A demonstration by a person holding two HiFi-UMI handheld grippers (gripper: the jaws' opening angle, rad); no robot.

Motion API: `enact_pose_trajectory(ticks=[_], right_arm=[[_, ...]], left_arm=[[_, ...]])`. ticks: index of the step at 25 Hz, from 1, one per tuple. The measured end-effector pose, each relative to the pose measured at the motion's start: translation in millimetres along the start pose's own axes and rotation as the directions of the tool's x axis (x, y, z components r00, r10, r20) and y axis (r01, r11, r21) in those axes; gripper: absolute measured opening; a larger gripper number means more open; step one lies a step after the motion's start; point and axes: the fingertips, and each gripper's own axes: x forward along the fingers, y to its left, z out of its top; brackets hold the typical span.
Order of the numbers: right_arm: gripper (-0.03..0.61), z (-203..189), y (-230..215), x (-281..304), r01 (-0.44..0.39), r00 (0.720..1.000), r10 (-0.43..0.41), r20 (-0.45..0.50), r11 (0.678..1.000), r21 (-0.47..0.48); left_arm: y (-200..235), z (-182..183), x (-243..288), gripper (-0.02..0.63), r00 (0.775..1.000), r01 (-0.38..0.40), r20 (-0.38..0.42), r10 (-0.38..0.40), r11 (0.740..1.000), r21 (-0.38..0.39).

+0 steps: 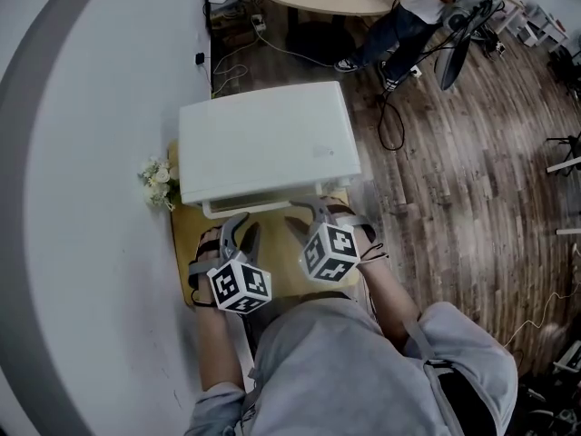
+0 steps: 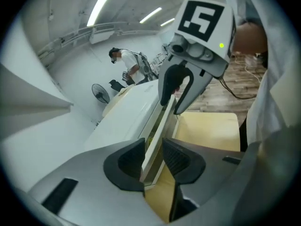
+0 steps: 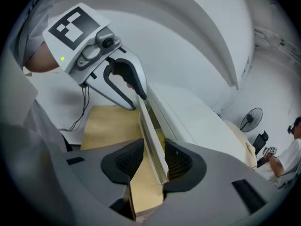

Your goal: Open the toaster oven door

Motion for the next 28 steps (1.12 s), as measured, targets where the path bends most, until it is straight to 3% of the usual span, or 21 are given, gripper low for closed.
enact_pose_trajectory(ticks=[4, 7, 18, 28], right_arm=[[0.132, -9.1, -1.9, 7.0, -0.017, 0.996, 0.008, -0.087, 0.995, -0.102], [0.131, -14.1, -3.2, 11.6, -0.034, 0.992, 0.017, -0.126, 0.991, -0.127], [0.12, -21.3, -0.2, 16.2, -0.041, 0.991, 0.028, -0.13, 0.994, -0.103], [0.115, -23.1, 4.8, 17.0, -0.029, 0.993, 0.023, -0.112, 0.998, -0.052]], left_arm=[[2.8, -6.6, 13.2, 0.112, 0.998, 0.023, -0.06, -0.018, 0.996, 0.083], [3.2, -9.5, 21.8, 0.11, 0.995, 0.048, -0.089, -0.039, 0.993, 0.107], [-2.1, -20.4, 34.1, 0.11, 0.992, 0.085, -0.097, -0.079, 0.994, 0.063], [-6.5, -23.5, 32.1, 0.11, 0.995, 0.093, -0.043, -0.093, 0.996, -0.002]])
